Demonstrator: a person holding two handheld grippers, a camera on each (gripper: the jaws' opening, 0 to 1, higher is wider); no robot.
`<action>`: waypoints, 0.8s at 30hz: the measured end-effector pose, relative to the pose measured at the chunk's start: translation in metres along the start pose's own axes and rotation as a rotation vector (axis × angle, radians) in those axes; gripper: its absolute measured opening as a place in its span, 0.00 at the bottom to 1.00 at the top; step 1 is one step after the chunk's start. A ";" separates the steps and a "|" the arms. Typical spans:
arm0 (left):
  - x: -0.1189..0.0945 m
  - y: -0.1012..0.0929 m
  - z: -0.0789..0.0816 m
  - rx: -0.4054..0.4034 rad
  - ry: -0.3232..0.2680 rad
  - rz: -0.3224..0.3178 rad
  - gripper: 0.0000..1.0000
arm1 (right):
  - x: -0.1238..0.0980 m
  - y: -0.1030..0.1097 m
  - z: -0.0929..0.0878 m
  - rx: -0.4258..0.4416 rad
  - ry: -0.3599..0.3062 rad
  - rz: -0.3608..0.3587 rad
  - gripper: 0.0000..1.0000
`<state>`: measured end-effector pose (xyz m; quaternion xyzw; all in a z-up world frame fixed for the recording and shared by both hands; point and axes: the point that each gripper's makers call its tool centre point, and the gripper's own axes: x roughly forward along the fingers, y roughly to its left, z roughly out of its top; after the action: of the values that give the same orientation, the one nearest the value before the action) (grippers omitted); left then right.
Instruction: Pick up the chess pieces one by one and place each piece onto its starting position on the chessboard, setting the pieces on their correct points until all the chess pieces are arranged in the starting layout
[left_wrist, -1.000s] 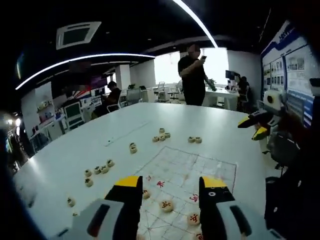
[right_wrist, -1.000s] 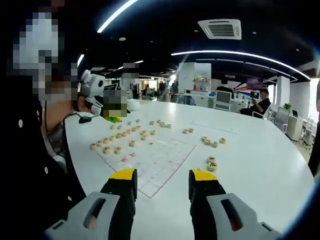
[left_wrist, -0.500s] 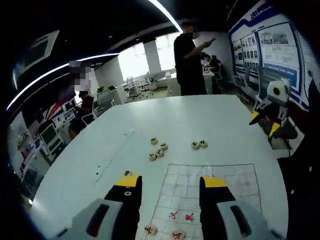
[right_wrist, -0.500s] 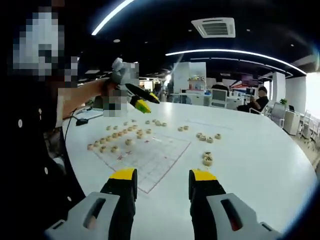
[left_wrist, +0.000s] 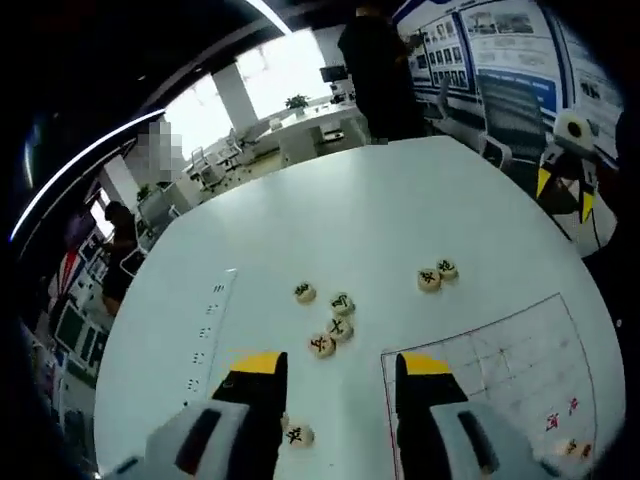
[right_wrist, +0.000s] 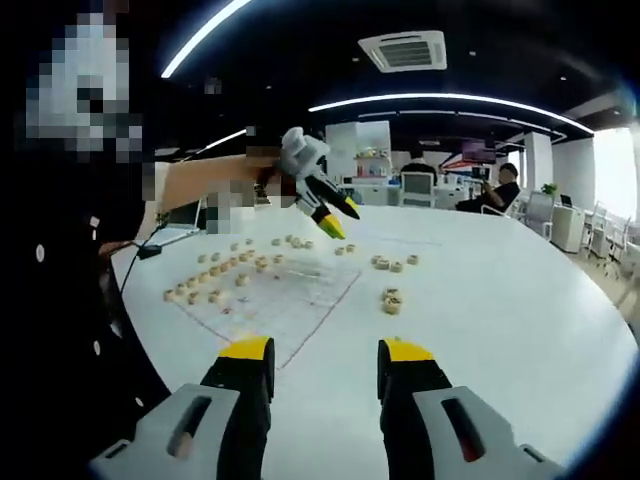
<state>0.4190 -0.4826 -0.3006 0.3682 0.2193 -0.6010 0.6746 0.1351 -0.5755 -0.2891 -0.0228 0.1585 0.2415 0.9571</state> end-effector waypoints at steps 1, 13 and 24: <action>0.005 0.002 -0.002 0.009 0.015 -0.010 0.43 | 0.000 -0.001 -0.001 0.003 0.002 -0.003 0.42; 0.052 0.009 -0.010 -0.037 0.054 -0.044 0.39 | -0.006 -0.013 -0.008 0.036 0.016 -0.042 0.42; 0.066 0.013 -0.020 -0.116 0.034 -0.074 0.33 | -0.007 -0.016 -0.011 0.048 0.022 -0.057 0.42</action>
<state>0.4464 -0.5101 -0.3590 0.3302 0.2786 -0.6057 0.6682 0.1335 -0.5944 -0.2977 -0.0070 0.1740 0.2101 0.9620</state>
